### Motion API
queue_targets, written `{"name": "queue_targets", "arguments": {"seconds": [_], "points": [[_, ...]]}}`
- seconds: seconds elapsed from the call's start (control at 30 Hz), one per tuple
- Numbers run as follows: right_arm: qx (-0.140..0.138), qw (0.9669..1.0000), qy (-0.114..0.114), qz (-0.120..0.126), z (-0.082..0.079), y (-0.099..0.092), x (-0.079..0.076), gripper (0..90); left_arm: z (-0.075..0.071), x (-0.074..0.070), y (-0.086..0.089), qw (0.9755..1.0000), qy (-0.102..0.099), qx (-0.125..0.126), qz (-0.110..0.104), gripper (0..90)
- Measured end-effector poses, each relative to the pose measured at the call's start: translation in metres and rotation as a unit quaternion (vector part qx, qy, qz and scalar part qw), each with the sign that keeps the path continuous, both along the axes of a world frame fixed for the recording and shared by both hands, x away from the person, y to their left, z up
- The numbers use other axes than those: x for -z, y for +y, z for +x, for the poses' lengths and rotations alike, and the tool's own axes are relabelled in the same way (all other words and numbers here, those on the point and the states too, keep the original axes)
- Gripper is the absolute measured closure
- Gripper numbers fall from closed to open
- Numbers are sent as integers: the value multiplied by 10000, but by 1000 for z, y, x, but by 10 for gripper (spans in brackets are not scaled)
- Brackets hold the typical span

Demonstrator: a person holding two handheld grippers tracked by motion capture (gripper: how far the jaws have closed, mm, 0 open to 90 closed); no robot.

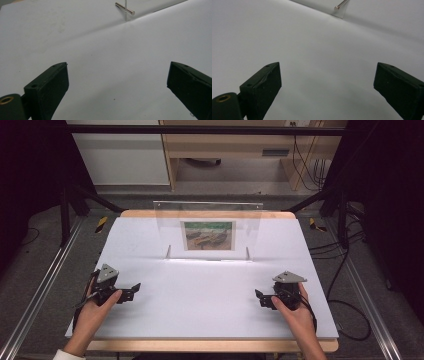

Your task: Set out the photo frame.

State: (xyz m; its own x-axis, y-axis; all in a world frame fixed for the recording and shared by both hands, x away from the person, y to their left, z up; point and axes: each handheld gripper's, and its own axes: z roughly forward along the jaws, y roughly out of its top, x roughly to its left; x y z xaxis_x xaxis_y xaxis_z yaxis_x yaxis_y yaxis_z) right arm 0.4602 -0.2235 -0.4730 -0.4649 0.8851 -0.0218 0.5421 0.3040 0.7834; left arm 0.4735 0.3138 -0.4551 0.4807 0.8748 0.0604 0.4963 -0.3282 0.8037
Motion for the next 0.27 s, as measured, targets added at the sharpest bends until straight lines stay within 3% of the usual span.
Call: {"name": "queue_targets", "arguments": {"seconds": [0.13, 0.27], "points": [[-118, 9995, -133, -247, -4, 1, 6, 83, 2, 5, 0, 9999, 87, -9, 73, 39], [11, 9997, -131, -191, -3, -3, 7, 83, 3, 8, -3, 9998, 131, 21, 138, 40]]}}
